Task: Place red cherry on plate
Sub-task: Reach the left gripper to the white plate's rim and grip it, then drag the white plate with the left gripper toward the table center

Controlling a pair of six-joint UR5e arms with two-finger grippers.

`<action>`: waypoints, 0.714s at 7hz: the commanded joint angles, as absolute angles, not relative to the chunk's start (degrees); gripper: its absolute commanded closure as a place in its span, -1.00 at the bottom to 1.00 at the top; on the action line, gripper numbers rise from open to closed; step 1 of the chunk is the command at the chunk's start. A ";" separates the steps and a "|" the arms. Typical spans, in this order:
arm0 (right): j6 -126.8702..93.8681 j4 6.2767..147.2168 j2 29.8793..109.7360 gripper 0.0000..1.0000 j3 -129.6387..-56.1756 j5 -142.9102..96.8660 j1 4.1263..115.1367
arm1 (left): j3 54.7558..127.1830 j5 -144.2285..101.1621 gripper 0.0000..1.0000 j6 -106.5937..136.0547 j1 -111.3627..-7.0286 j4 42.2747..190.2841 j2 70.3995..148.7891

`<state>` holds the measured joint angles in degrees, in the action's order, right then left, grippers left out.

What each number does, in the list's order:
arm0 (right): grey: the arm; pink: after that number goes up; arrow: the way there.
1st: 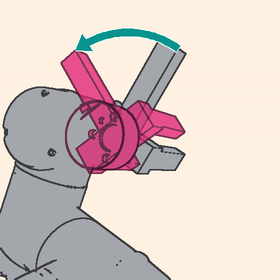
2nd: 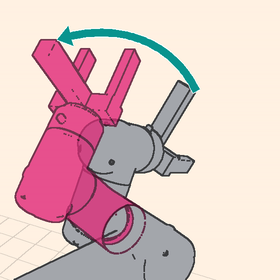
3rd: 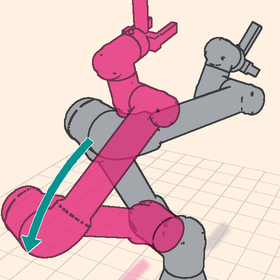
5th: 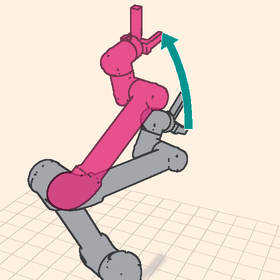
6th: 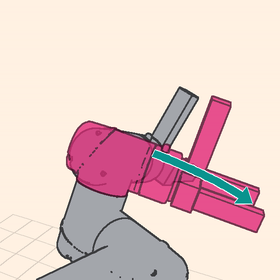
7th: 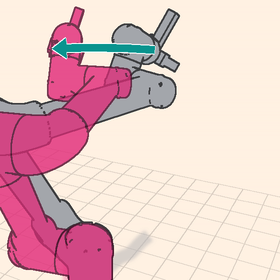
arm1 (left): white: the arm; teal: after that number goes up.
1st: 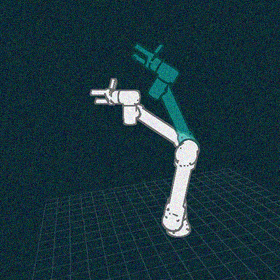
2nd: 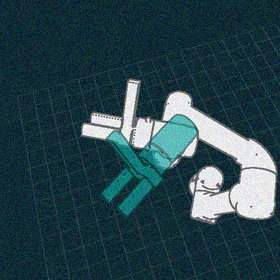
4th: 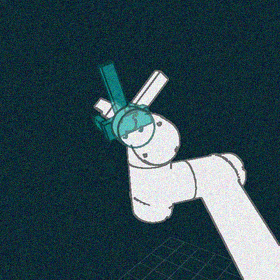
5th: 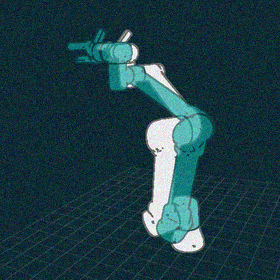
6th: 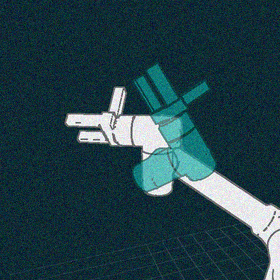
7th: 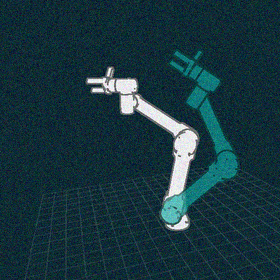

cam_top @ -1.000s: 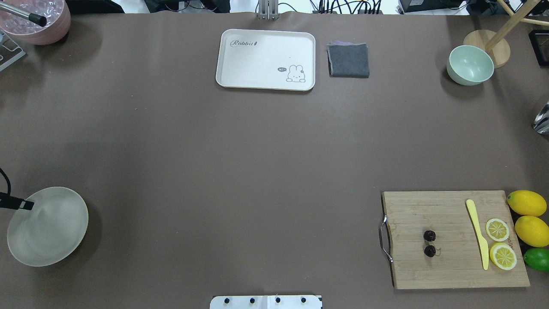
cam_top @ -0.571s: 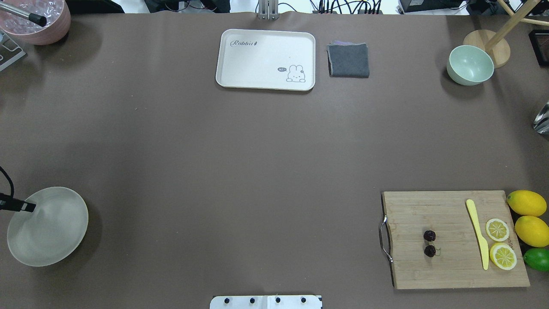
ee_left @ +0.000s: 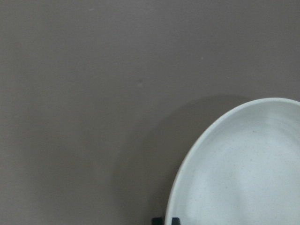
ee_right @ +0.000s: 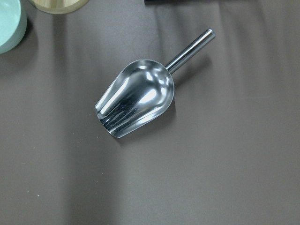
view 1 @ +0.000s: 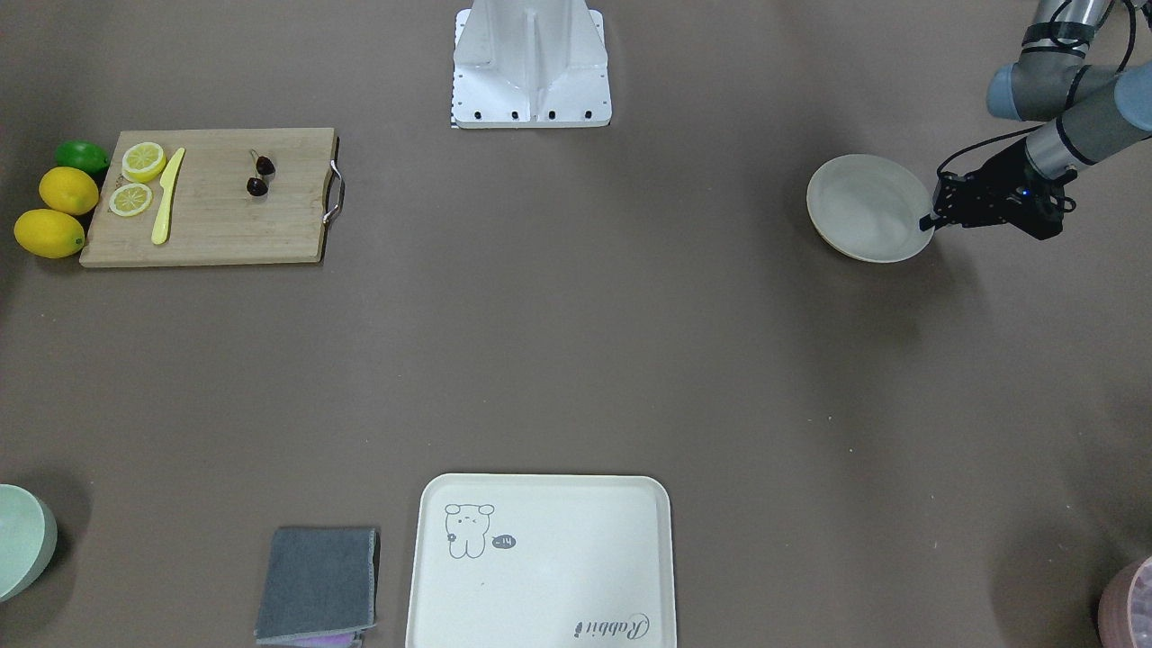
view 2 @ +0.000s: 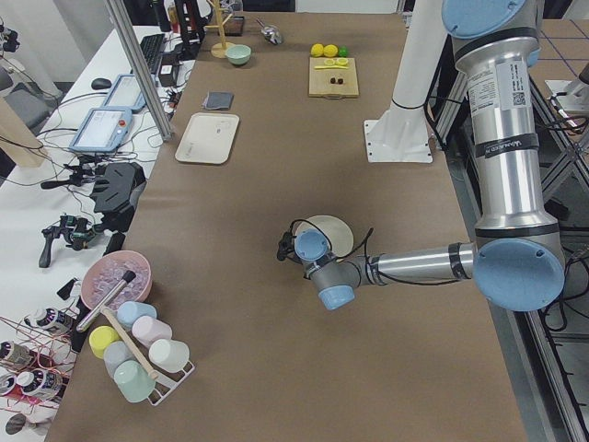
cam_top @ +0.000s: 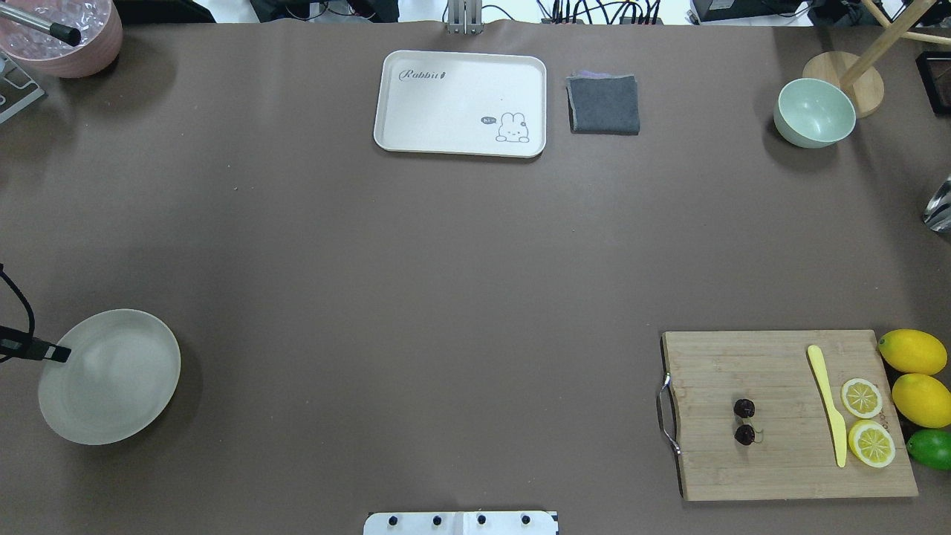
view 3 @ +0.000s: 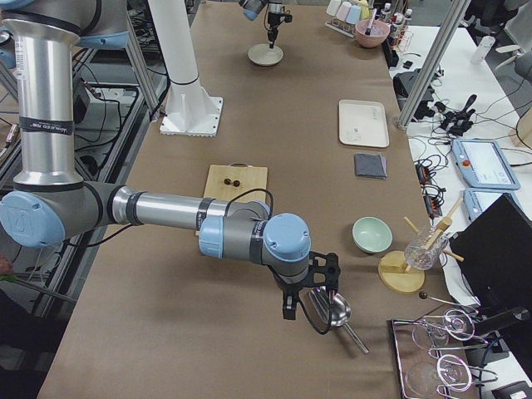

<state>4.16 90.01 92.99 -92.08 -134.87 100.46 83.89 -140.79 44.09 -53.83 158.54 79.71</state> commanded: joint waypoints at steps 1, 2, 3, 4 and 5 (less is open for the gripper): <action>4.22 90.00 93.08 -1.00 -92.55 -135.00 100.46 | 83.85 -151.73 1.00 44.12 -62.70 151.14 86.61; 4.22 89.83 92.99 -1.00 -92.46 -135.00 100.37 | 83.67 -152.22 1.00 44.30 -63.71 147.08 90.84; 4.22 89.56 93.16 -1.00 -92.55 -135.17 100.37 | 83.85 -150.49 1.00 47.34 -63.72 142.43 95.40; 4.31 89.56 93.25 -1.00 -92.55 -135.26 100.37 | 83.76 -146.73 1.00 54.68 -62.76 141.95 100.15; 4.31 89.56 93.34 -1.00 -92.64 -135.52 100.37 | 83.85 -143.30 1.00 62.59 -59.27 141.94 104.55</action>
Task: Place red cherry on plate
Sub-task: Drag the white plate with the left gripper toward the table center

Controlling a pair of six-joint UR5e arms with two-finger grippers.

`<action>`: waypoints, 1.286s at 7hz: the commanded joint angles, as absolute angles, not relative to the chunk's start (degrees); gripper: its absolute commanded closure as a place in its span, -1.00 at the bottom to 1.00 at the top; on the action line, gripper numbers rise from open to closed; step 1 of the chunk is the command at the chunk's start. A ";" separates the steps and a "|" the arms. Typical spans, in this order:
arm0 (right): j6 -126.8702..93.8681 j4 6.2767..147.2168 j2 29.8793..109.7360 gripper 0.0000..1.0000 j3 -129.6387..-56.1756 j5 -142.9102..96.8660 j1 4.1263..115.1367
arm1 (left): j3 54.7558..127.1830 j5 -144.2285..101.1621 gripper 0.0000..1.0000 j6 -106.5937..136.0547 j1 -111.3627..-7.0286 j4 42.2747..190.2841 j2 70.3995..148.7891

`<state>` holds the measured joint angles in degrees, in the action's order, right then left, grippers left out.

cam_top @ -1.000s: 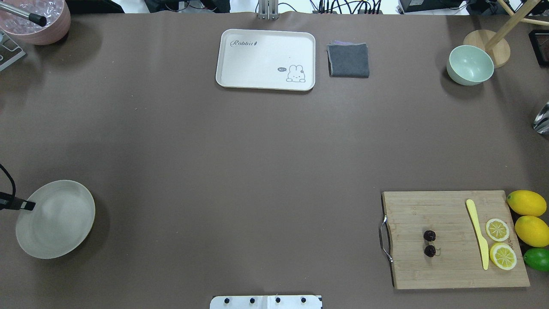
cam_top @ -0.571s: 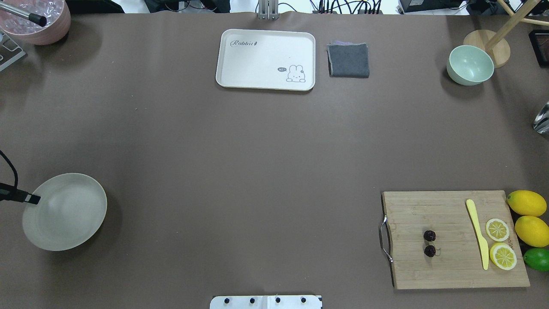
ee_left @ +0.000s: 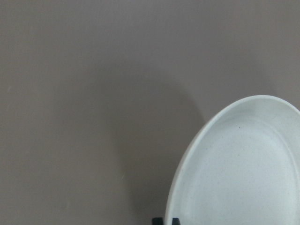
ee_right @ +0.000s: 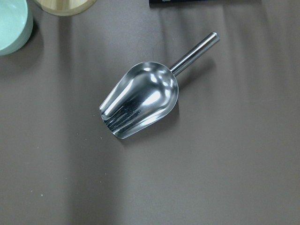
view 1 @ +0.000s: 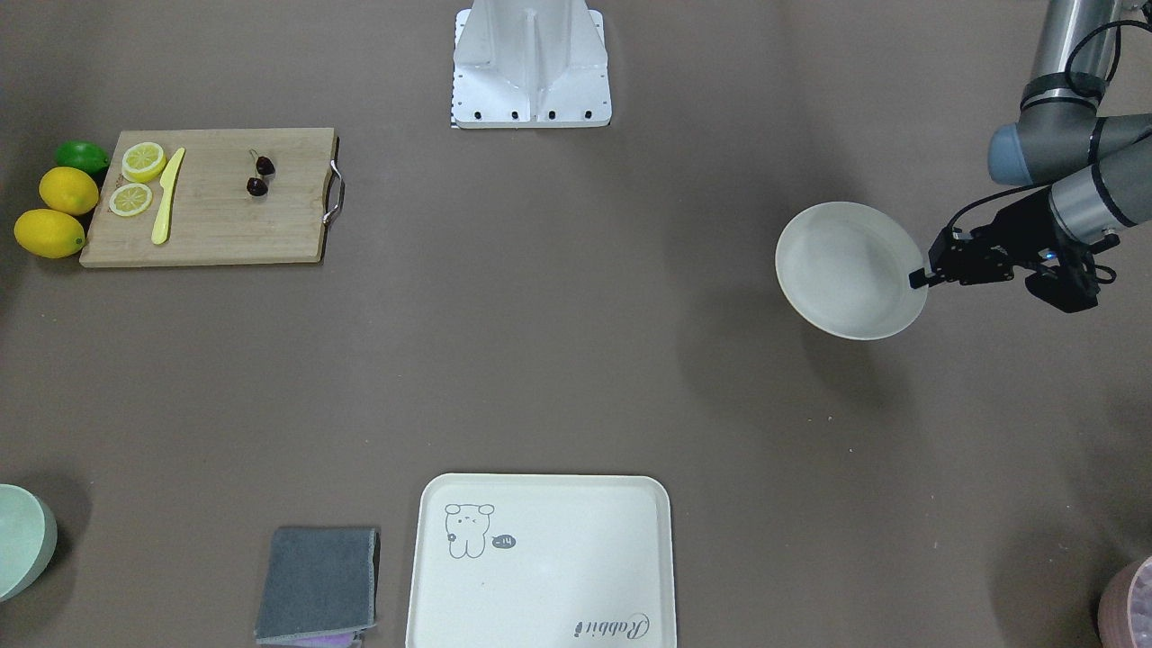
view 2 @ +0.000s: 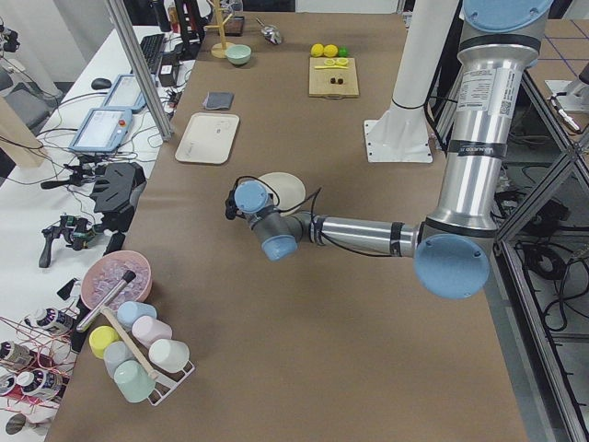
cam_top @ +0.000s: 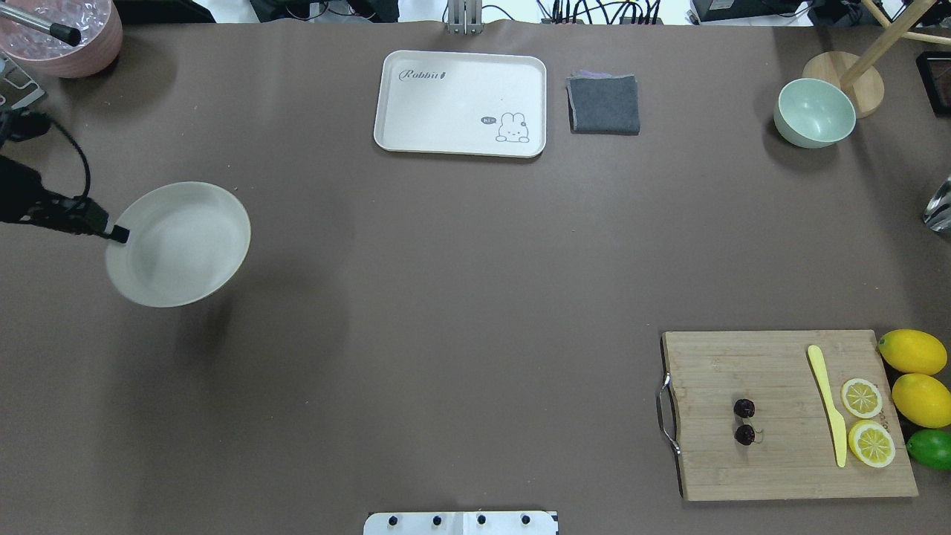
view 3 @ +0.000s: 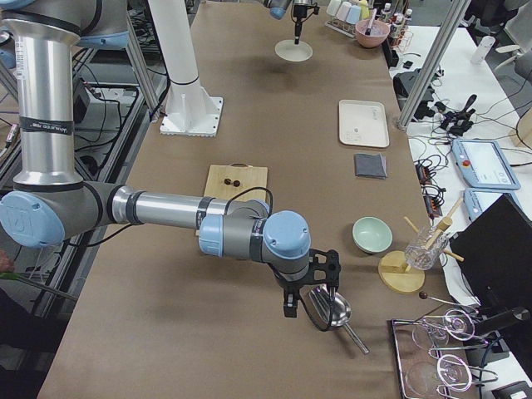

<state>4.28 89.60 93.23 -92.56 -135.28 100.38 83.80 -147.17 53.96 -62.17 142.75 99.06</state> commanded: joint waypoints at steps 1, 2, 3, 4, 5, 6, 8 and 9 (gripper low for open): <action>4.31 89.56 93.34 -1.00 -92.72 -135.53 100.37 | 84.02 -137.69 1.00 70.15 -54.10 141.94 108.94; 4.31 89.47 93.34 -1.00 -92.72 -135.53 100.37 | 84.28 -132.59 1.00 77.45 -48.05 141.86 112.64; 4.31 89.47 93.43 -1.00 -92.64 -135.53 100.37 | 84.98 -126.62 1.00 82.39 -43.73 141.51 114.68; 4.31 89.47 93.43 -1.00 -92.64 -135.44 100.37 | 86.21 -122.04 1.00 85.05 -39.68 140.11 116.09; 4.31 89.47 93.34 -1.00 -92.64 -135.35 100.28 | 88.22 -117.03 1.00 86.38 -35.20 136.53 117.32; 4.22 89.47 93.34 -1.00 -92.55 -135.26 100.11 | 89.55 -113.07 1.00 86.48 -31.59 132.58 118.81; 4.13 89.56 93.25 -1.00 -92.46 -135.26 99.76 | 89.30 -110.13 1.00 86.40 -29.01 131.22 119.62; 4.13 89.47 93.08 -1.00 -92.55 -135.26 99.58 | 89.04 -110.13 1.00 86.31 -28.92 131.13 119.53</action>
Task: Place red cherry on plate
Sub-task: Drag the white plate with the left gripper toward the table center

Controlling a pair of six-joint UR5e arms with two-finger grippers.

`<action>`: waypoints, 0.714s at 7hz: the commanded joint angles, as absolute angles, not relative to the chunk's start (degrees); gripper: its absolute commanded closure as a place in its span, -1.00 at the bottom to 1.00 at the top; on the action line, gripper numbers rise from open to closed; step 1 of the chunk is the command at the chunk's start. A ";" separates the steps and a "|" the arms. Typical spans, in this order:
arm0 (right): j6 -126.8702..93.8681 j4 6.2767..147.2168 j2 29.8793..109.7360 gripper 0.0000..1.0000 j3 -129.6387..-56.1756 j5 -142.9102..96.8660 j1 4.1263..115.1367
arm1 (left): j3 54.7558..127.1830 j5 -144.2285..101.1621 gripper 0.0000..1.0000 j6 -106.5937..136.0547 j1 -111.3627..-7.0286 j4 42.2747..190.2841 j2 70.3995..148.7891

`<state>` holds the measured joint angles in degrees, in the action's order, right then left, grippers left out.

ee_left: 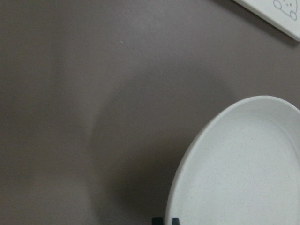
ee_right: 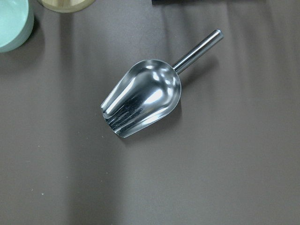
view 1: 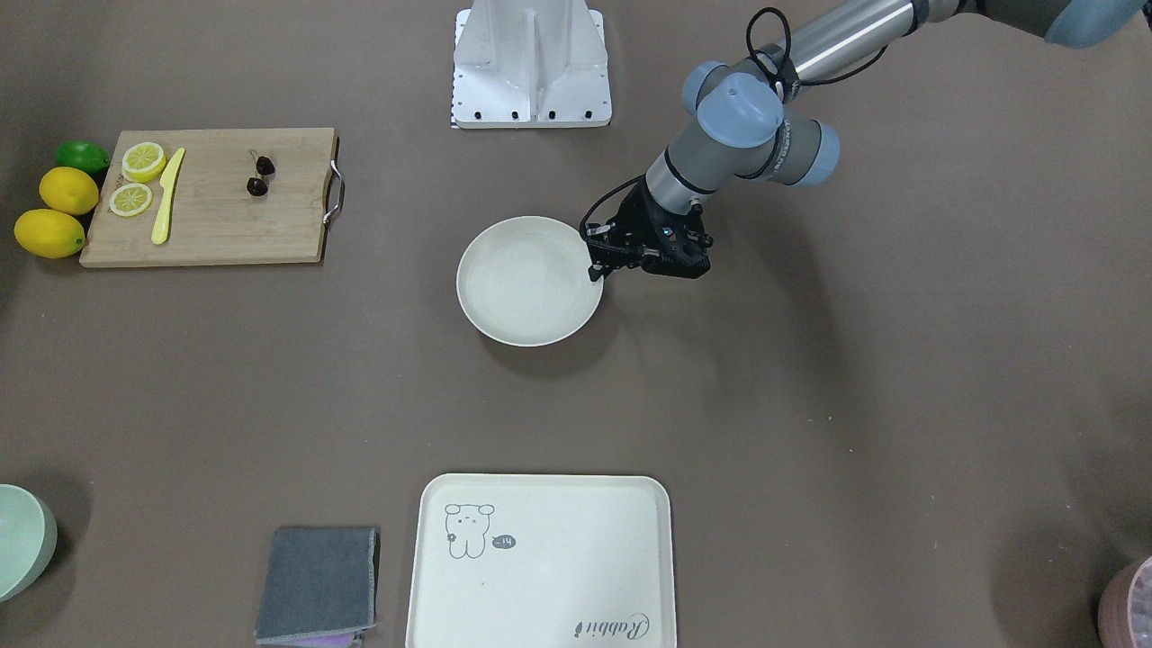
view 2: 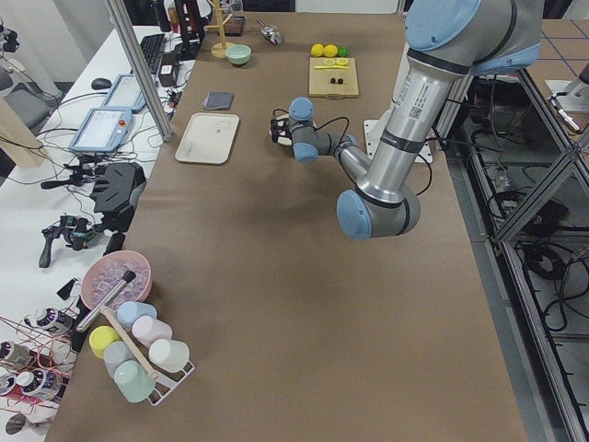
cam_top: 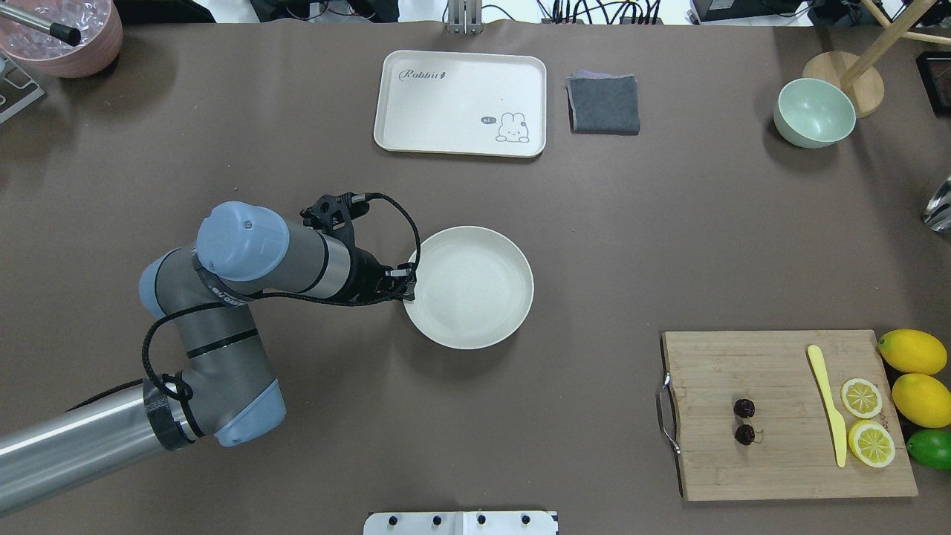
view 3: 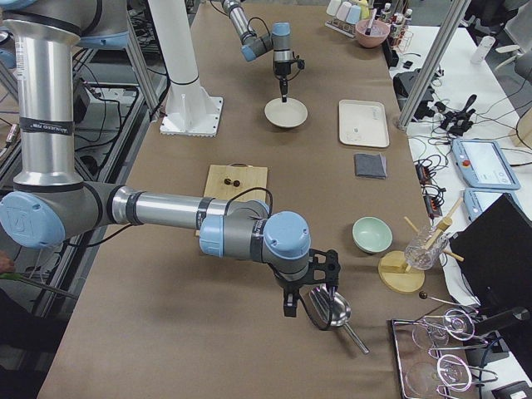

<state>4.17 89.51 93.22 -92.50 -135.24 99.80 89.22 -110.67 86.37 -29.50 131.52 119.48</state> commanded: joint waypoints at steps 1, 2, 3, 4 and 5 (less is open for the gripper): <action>3.96 89.56 92.82 -1.00 -92.72 -135.35 99.06 | 89.03 -110.13 1.00 86.31 -29.00 131.13 119.53; -0.66 89.47 92.64 -1.00 -94.64 -135.79 97.05 | 89.12 -109.95 -0.86 86.22 -29.00 131.13 119.44; -8.62 89.47 92.64 -1.00 -98.92 -135.79 93.46 | 89.38 -108.38 -0.95 86.13 -29.00 131.13 119.27; -16.18 89.47 92.64 -1.00 -103.31 -135.79 89.43 | 89.56 -108.28 -0.95 86.13 -29.00 131.13 119.35; -23.13 89.39 92.46 -1.00 -107.36 -135.53 85.03 | 89.39 -107.93 -0.96 85.61 -29.70 131.13 119.27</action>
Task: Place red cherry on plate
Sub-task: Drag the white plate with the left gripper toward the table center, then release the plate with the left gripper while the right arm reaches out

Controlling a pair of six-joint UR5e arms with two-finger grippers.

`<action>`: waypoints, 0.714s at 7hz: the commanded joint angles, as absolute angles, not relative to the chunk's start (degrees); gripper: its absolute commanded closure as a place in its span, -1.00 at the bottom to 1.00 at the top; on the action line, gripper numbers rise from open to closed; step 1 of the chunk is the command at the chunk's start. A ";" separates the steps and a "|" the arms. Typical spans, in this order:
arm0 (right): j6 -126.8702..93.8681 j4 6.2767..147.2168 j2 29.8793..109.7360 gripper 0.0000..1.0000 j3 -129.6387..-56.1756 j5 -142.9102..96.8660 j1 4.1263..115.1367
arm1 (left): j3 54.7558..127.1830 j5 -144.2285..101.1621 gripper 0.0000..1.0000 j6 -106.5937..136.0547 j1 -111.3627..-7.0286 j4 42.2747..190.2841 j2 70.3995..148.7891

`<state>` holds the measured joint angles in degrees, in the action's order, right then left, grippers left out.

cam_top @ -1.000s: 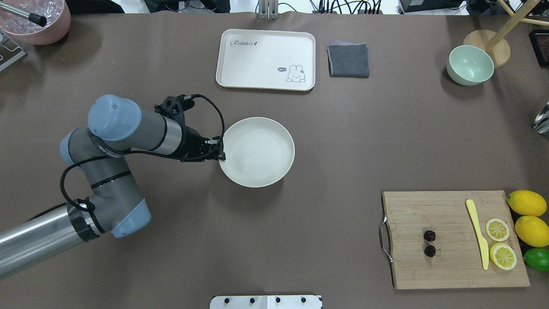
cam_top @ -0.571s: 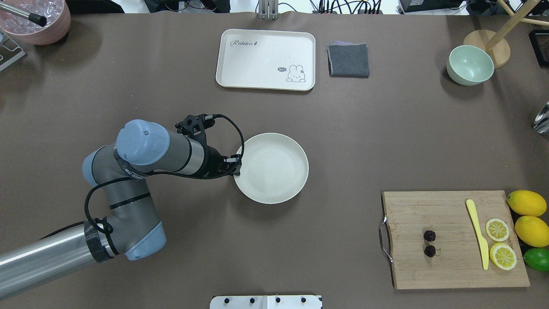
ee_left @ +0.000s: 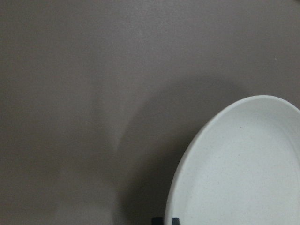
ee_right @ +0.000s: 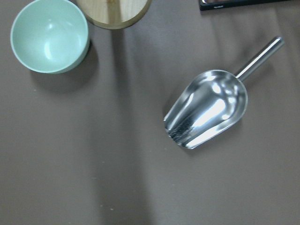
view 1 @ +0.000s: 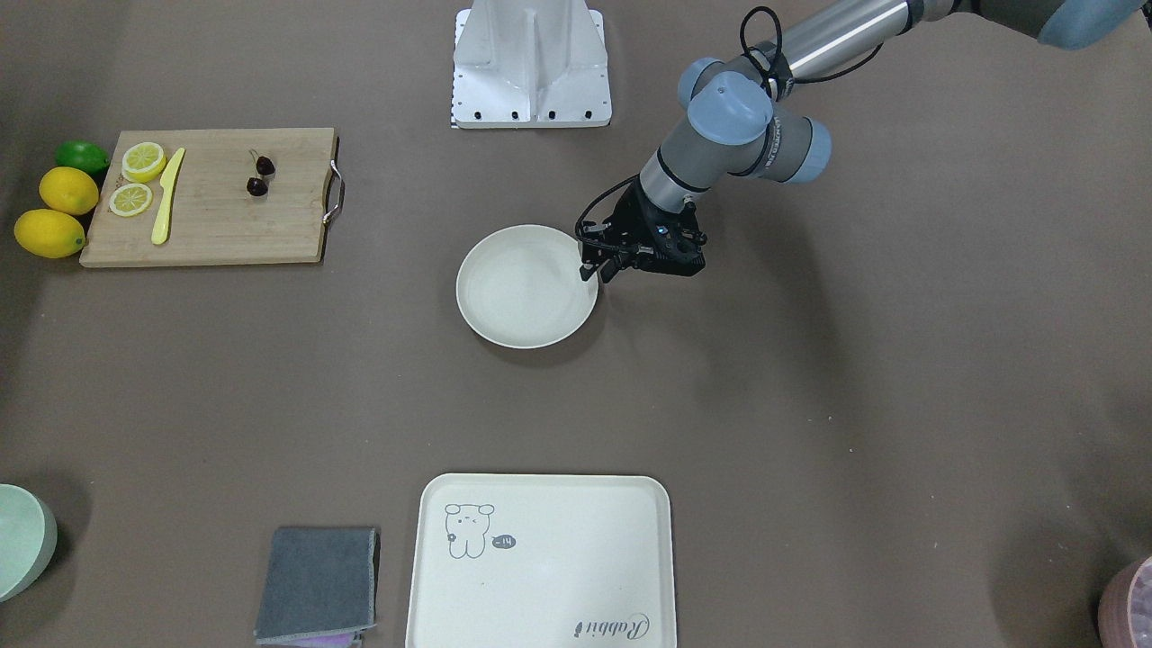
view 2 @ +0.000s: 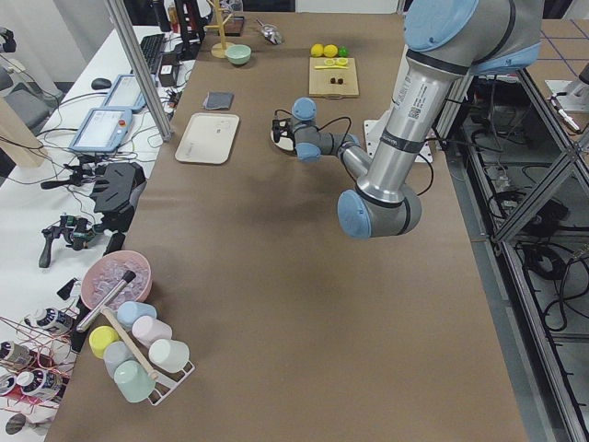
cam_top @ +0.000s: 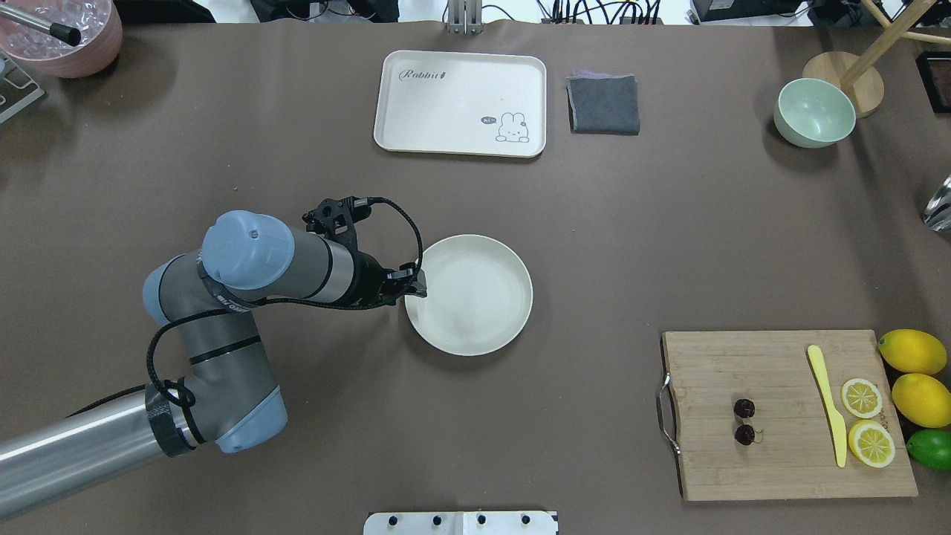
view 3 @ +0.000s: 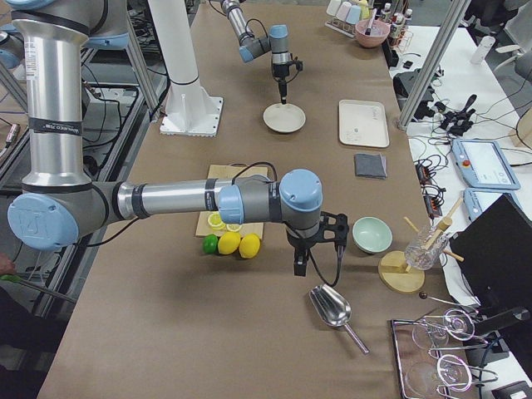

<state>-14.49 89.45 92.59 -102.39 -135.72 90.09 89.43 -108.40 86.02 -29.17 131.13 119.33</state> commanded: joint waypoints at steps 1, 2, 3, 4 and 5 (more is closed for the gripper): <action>-32.95 86.77 92.29 -1.00 -110.88 -135.01 79.16 | 89.56 -107.41 -0.96 84.56 -31.62 131.05 119.09; -42.79 80.83 92.37 -1.00 -112.74 -133.17 73.36 | 89.21 -107.84 -0.96 77.85 -35.03 129.65 118.48; -50.29 77.20 92.46 -1.00 -113.89 -130.02 66.95 | 89.64 -107.84 -0.96 71.95 -37.68 124.51 118.82; -55.58 76.82 93.51 -1.00 -116.60 -128.86 62.36 | 89.65 -109.23 -0.96 64.41 -41.01 123.67 118.92; -59.90 76.64 96.21 -1.00 -120.89 -127.89 57.62 | 89.74 -112.73 -0.96 59.46 -45.05 120.09 118.92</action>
